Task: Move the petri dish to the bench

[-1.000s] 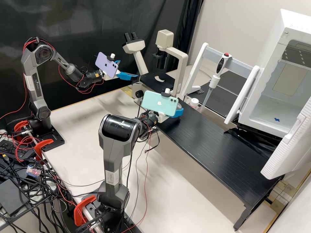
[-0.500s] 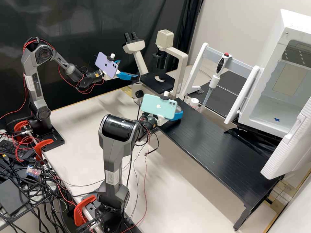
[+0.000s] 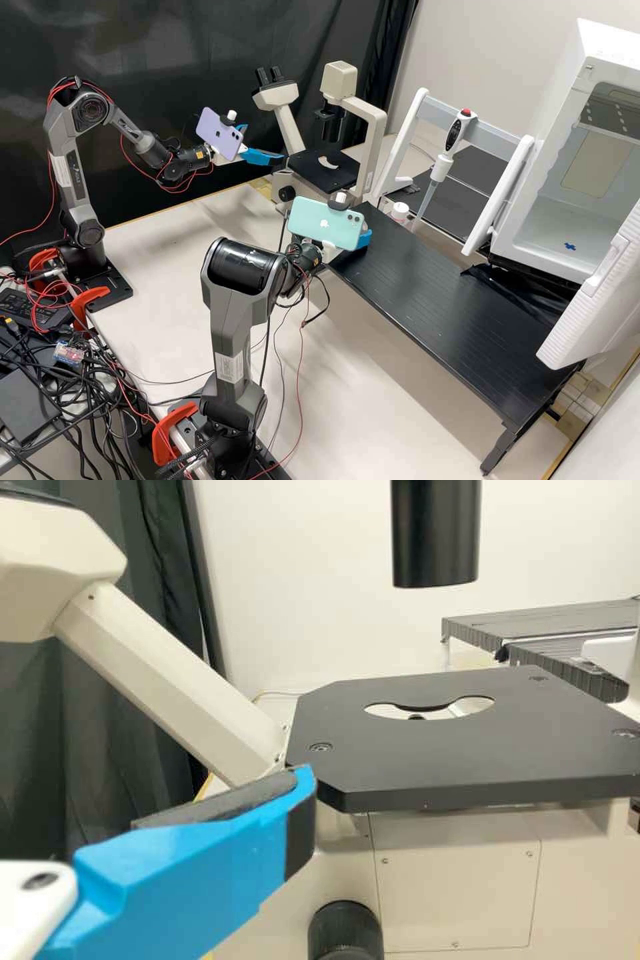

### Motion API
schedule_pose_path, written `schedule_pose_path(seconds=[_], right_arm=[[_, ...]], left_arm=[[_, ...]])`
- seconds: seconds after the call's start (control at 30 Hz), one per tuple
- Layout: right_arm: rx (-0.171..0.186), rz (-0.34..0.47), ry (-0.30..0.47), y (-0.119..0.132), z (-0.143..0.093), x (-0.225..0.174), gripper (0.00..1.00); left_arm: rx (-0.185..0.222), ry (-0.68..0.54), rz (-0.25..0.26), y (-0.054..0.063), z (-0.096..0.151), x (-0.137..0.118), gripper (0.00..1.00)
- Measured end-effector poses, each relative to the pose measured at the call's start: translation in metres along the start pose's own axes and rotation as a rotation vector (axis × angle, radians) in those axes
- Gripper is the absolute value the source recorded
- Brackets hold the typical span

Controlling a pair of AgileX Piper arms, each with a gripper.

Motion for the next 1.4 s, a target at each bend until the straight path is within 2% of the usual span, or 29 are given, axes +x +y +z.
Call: schedule_pose_path(seconds=[0.17,0.53,0.57,0.77,1.13,1.2,1.4], right_arm=[[0.035,-0.028,0.015,-0.001,-0.002,-0.004,0.0],[0.036,-0.03,0.015,-0.002,-0.002,-0.004,0.0],[0.036,-0.03,0.015,-0.002,-0.002,-0.004,1.0],[0.031,-0.03,0.014,-0.002,-0.002,-0.004,1.0],[-0.015,-0.017,-0.005,-0.004,-0.004,-0.005,1.0],[-0.034,-0.016,0.0,-0.004,-0.005,-0.006,1.0],[-0.032,0.005,0.025,0.001,-0.009,-0.018,1.0]], left_arm=[[0.0,0.0,0.0,0.0,0.0,0.0,1.0],[0.0,0.0,0.0,0.0,0.0,0.0,1.0],[0.0,0.0,0.0,0.0,0.0,0.0,1.0],[0.0,0.0,0.0,0.0,0.0,0.0,1.0],[0.0,0.0,0.0,0.0,0.0,0.0,1.0],[0.0,0.0,0.0,0.0,0.0,0.0,1.0],[0.0,0.0,0.0,0.0,0.0,0.0,1.0]])
